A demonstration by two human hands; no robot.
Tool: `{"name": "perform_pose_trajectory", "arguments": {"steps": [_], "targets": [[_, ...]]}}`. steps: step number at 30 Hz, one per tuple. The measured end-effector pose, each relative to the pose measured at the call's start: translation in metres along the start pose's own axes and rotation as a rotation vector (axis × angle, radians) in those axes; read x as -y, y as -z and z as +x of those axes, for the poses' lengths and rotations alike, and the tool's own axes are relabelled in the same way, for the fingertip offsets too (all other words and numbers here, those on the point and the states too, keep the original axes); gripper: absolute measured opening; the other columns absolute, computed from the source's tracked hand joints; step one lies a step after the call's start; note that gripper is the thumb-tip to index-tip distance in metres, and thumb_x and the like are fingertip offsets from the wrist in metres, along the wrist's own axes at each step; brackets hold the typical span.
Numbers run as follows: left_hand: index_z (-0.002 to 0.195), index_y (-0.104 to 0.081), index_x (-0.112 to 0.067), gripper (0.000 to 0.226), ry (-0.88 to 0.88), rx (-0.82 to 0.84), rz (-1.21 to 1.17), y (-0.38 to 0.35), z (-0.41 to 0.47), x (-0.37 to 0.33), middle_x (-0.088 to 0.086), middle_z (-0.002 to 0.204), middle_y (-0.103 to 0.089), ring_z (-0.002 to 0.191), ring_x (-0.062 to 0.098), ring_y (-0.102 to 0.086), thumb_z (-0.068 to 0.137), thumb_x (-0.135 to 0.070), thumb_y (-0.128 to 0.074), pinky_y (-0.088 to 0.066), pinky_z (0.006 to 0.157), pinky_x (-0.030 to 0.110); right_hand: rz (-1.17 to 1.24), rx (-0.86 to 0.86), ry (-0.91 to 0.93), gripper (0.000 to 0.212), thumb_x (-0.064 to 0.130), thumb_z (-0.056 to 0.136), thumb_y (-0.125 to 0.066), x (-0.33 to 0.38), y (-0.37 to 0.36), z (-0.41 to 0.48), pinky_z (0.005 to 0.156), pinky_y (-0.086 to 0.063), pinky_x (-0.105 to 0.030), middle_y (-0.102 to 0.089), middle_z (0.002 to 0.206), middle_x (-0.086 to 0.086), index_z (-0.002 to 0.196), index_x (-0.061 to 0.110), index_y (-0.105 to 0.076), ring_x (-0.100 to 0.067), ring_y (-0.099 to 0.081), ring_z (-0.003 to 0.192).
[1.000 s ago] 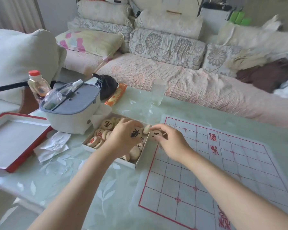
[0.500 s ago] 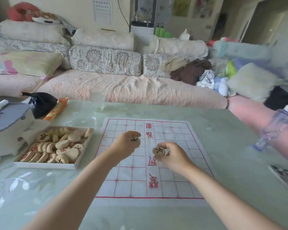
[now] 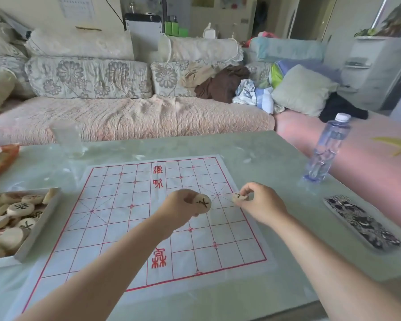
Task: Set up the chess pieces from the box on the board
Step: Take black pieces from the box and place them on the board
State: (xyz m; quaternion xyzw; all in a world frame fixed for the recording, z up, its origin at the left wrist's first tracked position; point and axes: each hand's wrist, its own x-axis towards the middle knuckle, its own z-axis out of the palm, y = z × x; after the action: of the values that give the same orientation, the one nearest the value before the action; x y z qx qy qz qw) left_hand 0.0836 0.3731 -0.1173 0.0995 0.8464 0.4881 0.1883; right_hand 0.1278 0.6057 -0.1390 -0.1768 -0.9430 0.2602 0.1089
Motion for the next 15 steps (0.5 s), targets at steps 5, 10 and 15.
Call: {"name": "perform_pose_trajectory", "arguments": {"steps": [5, 10, 15], "targets": [[0.099, -0.067, -0.026, 0.018, 0.05, -0.006, -0.064, -0.01, 0.006, 0.003, 0.0, 0.085, -0.074, 0.082, 0.021, -0.067, 0.081, -0.025, -0.071, -0.055, 0.076, 0.034, -0.117, 0.071, 0.029, 0.022, 0.056, 0.079, -0.066, -0.003, -0.004, 0.004, 0.067, -0.04, -0.026, -0.057, 0.1, 0.015, 0.079, 0.034, -0.064, -0.013, -0.06, 0.085], [0.1, -0.062, -0.016, 0.025, 0.084, -0.007, -0.189, -0.018, -0.004, -0.006, 0.007, 0.082, -0.075, 0.067, 0.015, -0.065, 0.079, -0.018, -0.075, -0.057, 0.07, 0.027, 0.038, 0.043, 0.17, 0.006, 0.034, 0.085, -0.065, 0.014, 0.014, -0.01, 0.073, -0.045, -0.026, -0.054, 0.104, 0.015, 0.089, 0.037, -0.064, -0.001, -0.058, 0.077], [0.1, -0.068, -0.006, 0.03, 0.111, 0.094, -0.399, -0.034, -0.021, -0.008, 0.014, 0.095, -0.074, 0.076, 0.018, -0.07, 0.075, -0.017, -0.081, -0.059, 0.077, 0.027, 0.279, 0.283, 0.358, 0.031, 0.028, 0.069, -0.086, 0.034, 0.019, -0.054, 0.065, -0.046, -0.019, -0.059, 0.102, 0.018, 0.093, 0.036, -0.068, -0.007, -0.057, 0.065]]}}
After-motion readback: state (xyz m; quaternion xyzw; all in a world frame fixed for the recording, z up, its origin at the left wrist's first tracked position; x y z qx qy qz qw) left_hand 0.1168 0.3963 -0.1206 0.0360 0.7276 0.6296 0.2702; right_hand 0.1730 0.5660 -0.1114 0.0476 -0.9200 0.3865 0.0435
